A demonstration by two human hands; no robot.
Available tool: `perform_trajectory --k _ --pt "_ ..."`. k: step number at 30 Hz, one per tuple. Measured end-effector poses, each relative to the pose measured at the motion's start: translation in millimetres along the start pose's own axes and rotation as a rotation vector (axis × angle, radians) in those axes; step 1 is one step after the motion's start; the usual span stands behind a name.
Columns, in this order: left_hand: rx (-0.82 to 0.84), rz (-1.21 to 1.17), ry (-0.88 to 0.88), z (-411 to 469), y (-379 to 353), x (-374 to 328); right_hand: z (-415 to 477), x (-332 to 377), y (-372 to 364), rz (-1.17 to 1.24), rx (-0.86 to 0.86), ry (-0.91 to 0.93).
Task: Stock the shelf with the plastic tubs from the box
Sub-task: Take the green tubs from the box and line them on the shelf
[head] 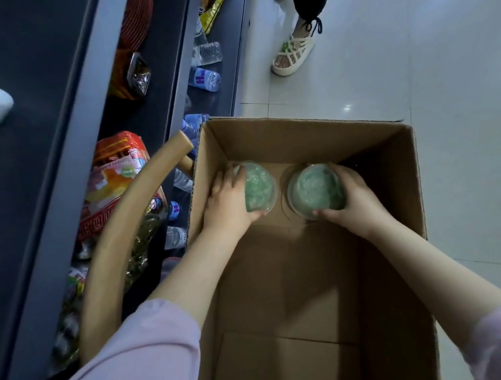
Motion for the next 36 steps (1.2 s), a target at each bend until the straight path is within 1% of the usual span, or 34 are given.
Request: perform_trajectory --k 1,3,5,7,9,12,14,17,19,20,21,23,24,25,26,28,31,33,36 --pt "0.006 0.022 -0.006 0.1 -3.1 0.2 1.3 -1.8 -2.5 -0.017 0.020 -0.005" --pt "-0.034 0.044 -0.001 0.3 -5.2 0.9 3.0 -7.2 -6.0 -0.038 0.025 -0.009" --pt "-0.054 0.054 0.034 0.0 -7.4 1.3 3.8 -10.1 -8.2 -0.079 -0.016 -0.010" --pt "0.012 0.064 0.084 -4.6 -15.5 0.0 2.8 -10.9 -11.3 -0.189 -0.065 -0.036" --pt "0.074 0.026 0.131 -15.5 -24.8 -1.8 -3.4 -11.6 -16.8 -0.298 -0.065 -0.084" --pt "0.087 -0.018 0.167 -40.7 -30.3 -6.0 -26.5 -12.8 -16.5 -0.269 -0.086 -0.127" --pt "0.018 -0.113 0.251 -63.2 -27.4 -6.0 -50.4 -10.2 -8.6 -0.157 -0.146 -0.120" --pt "-0.216 -0.265 0.343 -99.9 -7.0 -9.0 -93.2 -1.0 13.3 0.086 -0.271 -0.078" --pt "-0.295 -0.371 0.389 -124.8 11.2 -15.7 -122.6 5.4 32.3 0.252 -0.331 -0.075" --pt "-0.319 -0.479 0.430 -137.6 19.9 -19.6 -137.9 8.0 41.7 0.352 -0.344 -0.096" --pt "-0.330 -0.653 0.481 -150.8 27.5 -24.8 -154.0 11.2 50.4 0.448 -0.350 -0.122" --pt "-0.338 -1.111 0.549 -179.3 41.8 -42.0 -190.3 19.1 66.4 0.592 -0.360 -0.167" --pt "-0.328 -1.289 0.550 -193.8 53.1 -53.0 -210.1 23.0 75.0 0.657 -0.368 -0.187" --pt "-0.311 -1.395 0.533 -210.1 67.2 -64.0 -231.2 26.8 83.8 0.726 -0.371 -0.209" --pt "-0.302 -1.453 0.507 -226.9 83.0 -73.8 -251.2 31.6 92.9 0.794 -0.362 -0.225" --pt "-0.303 -1.482 0.445 -259.4 117.6 -93.6 -286.4 45.9 114.1 0.938 -0.318 -0.213" --pt "-0.321 -1.519 0.369 -301.1 166.6 -126.9 -327.4 77.6 151.3 1.161 -0.163 -0.077" --pt "-0.381 -1.624 0.306 -327.1 198.3 -148.9 -350.3 107.1 178.6 1.226 -0.044 0.016" --pt "-0.526 -1.807 0.201 -364.8 235.2 -177.2 -378.1 147.3 212.8 1.219 0.120 0.117"
Point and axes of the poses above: each hand's wrist, its own z-axis towards the middle knuckle, its own y-axis out of the back of the hand, x = y × z, the point moved 6 cm from there along z, towards the middle knuckle, and after that the axes turned 12 degrees about -y, right-handed, at the moved point
